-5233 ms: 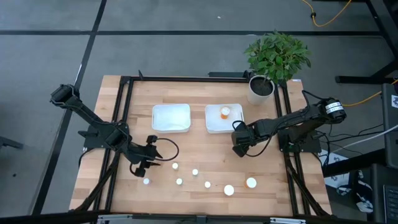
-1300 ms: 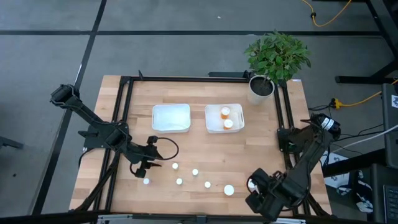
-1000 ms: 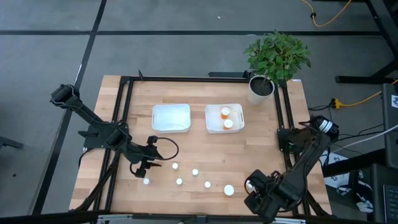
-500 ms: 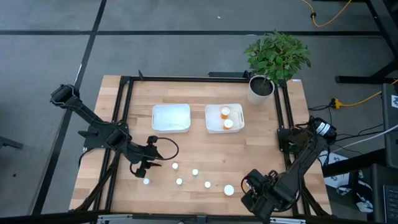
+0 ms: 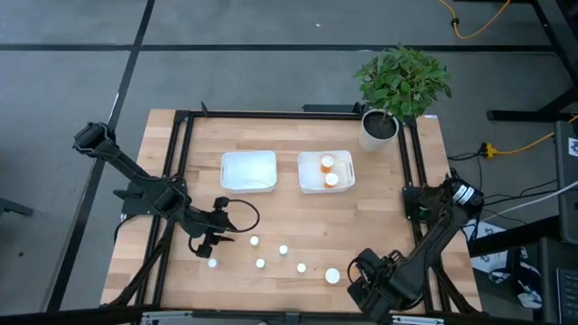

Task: Pick and place medicine bottles into bin by pill shape (circle, oval)
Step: Put the right orange pill bottle into the right white bin

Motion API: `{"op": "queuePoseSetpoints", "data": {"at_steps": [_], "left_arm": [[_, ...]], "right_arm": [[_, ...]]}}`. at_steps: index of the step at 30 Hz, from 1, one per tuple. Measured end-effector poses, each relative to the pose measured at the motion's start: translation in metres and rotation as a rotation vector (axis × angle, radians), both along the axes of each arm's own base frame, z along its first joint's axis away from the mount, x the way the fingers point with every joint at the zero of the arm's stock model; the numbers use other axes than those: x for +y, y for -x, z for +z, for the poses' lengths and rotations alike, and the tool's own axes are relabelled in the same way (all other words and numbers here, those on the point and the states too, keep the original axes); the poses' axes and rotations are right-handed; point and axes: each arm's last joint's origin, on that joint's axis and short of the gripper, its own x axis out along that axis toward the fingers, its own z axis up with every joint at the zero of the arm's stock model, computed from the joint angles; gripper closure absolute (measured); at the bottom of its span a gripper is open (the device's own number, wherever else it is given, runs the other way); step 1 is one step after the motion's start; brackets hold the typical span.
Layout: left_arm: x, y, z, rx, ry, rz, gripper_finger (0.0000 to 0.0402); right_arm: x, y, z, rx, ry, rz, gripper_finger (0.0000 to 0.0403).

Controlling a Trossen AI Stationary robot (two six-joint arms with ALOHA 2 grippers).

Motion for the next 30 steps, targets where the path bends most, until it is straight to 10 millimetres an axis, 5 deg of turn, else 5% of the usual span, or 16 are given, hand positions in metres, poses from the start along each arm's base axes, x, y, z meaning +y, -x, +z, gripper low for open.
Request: {"op": "queuePoseSetpoints", "data": {"at_steps": [9,30], "left_arm": [[0.000,0.000,0.000,0.000,0.000,0.000,0.0261],[0.000,0.000,0.000,0.000,0.000,0.000,0.0261]], "right_arm": [[0.005,-0.003,-0.015,0.047,0.010,-0.050,0.0157],[-0.012,-0.019,-0.015,0.111,-0.015,-0.187,0.0157]]}}
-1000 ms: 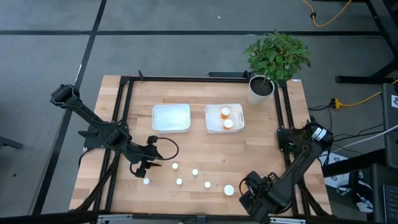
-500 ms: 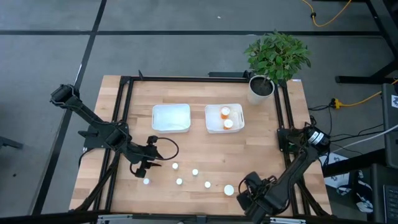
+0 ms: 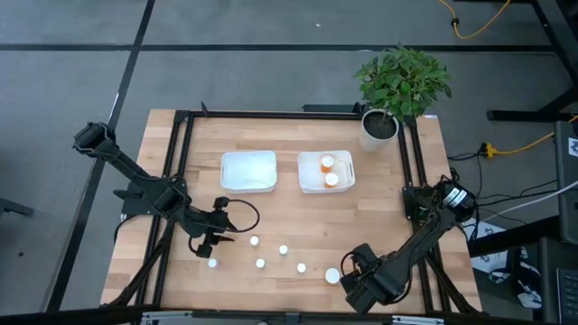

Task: Pick and place medicine bottles into bin by pill shape (circle, oval)
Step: Put the right orange pill bottle into the right white bin

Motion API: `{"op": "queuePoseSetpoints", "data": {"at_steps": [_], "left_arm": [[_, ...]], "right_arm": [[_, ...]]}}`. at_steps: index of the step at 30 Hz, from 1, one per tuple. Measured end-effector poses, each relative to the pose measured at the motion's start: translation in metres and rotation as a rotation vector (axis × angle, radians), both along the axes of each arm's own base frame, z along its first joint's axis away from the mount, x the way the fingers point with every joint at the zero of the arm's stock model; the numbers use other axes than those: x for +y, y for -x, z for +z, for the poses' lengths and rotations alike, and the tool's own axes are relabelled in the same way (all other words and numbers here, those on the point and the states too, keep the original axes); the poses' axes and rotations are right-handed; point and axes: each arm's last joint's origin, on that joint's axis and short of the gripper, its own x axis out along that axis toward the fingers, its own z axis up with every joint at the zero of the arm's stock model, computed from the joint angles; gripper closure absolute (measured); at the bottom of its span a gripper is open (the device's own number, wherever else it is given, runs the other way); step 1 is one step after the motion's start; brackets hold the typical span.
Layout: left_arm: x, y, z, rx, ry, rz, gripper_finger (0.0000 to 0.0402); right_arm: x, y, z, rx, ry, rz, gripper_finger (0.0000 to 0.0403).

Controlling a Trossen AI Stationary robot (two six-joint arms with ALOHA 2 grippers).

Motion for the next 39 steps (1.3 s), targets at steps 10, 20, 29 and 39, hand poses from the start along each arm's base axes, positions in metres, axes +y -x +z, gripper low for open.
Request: {"op": "queuePoseSetpoints", "data": {"at_steps": [10,20,29,39], "left_arm": [[0.000,0.000,0.000,0.000,0.000,0.000,0.0261],[0.000,0.000,0.000,0.000,0.000,0.000,0.0261],[0.000,0.000,0.000,0.001,0.002,0.001,0.0261],[0.000,0.000,0.000,0.001,0.003,0.002,0.0261]], "right_arm": [[-0.005,0.004,-0.021,0.005,0.012,0.006,0.0157],[-0.010,0.002,-0.023,-0.049,0.088,0.011,0.0157],[-0.014,0.003,-0.035,-0.010,0.059,-0.009,0.0157],[-0.015,0.003,-0.035,-0.024,0.073,-0.005,0.0157]]}}
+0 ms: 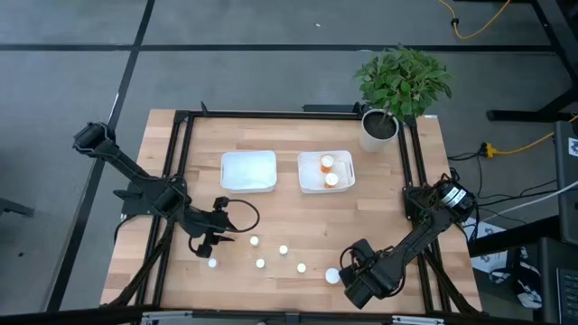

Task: Pick and place medicine bottles into bin by pill shape (circle, oval)
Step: Put the right orange pill bottle into the right white bin

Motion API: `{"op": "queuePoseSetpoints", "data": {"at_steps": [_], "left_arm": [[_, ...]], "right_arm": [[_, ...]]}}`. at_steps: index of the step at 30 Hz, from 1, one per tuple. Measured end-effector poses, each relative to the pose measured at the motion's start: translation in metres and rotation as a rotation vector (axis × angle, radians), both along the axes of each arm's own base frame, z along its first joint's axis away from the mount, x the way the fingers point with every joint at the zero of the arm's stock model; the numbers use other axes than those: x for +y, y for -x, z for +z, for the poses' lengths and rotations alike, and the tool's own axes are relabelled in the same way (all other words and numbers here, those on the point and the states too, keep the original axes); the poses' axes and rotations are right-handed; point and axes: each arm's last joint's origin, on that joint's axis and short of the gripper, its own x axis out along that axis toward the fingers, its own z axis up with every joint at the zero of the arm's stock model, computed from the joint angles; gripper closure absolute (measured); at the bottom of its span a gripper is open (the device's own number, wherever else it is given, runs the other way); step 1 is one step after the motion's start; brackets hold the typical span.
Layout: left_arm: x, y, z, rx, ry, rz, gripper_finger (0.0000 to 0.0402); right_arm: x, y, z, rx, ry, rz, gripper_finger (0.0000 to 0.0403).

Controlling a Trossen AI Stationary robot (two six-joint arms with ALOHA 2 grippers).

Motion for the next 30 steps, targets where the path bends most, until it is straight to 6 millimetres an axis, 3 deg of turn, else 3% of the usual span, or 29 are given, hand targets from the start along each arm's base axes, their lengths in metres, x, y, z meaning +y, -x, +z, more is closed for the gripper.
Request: {"op": "queuePoseSetpoints", "data": {"at_steps": [5,11,18,24,30], "left_arm": [[0.000,0.000,0.000,0.000,0.000,0.000,0.0261],[0.000,0.000,0.000,0.000,0.000,0.000,0.0261],[0.000,0.000,0.000,0.001,0.004,0.003,0.0261],[0.000,0.000,0.000,0.001,0.004,0.003,0.0261],[0.000,0.000,0.000,0.001,0.004,0.003,0.0261]], "right_arm": [[0.000,0.000,0.000,0.002,0.000,0.018,0.0165],[-0.001,-0.001,0.000,0.007,-0.003,0.057,0.0201],[-0.011,-0.016,0.018,0.025,-0.005,0.129,0.0185],[-0.036,-0.043,0.050,-0.002,0.085,0.227,0.0195],[-0.076,-0.082,0.076,-0.078,0.153,0.343,0.0198]]}}
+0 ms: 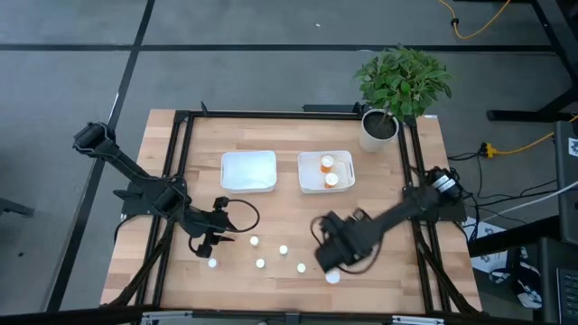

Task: Pick and place medicine bottles into bin by pill shape (circle, oval)
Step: Put the right orange pill bottle into the right white bin

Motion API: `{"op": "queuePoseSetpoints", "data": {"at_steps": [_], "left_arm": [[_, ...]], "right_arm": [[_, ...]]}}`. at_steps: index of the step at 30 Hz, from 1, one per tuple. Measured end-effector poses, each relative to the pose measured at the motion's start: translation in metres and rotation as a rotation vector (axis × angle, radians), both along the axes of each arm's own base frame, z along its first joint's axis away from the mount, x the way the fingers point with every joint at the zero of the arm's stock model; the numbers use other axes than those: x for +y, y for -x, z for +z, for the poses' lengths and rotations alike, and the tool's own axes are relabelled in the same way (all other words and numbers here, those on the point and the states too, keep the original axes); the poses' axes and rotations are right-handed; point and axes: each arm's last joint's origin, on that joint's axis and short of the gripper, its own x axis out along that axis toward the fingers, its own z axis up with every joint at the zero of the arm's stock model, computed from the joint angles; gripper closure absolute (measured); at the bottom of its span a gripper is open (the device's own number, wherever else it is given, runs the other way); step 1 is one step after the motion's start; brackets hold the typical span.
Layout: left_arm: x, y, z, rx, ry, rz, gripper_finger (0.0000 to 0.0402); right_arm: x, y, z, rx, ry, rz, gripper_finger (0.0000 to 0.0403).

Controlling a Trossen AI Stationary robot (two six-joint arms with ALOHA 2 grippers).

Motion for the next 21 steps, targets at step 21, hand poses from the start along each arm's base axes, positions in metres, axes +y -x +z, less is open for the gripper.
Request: {"op": "queuePoseSetpoints", "data": {"at_steps": [21], "left_arm": [[0.000,0.000,0.000,-0.001,-0.006,-0.005,0.0261]], "right_arm": [[-0.196,-0.072,0.005,-0.074,0.025,-0.051,0.0197]]}}
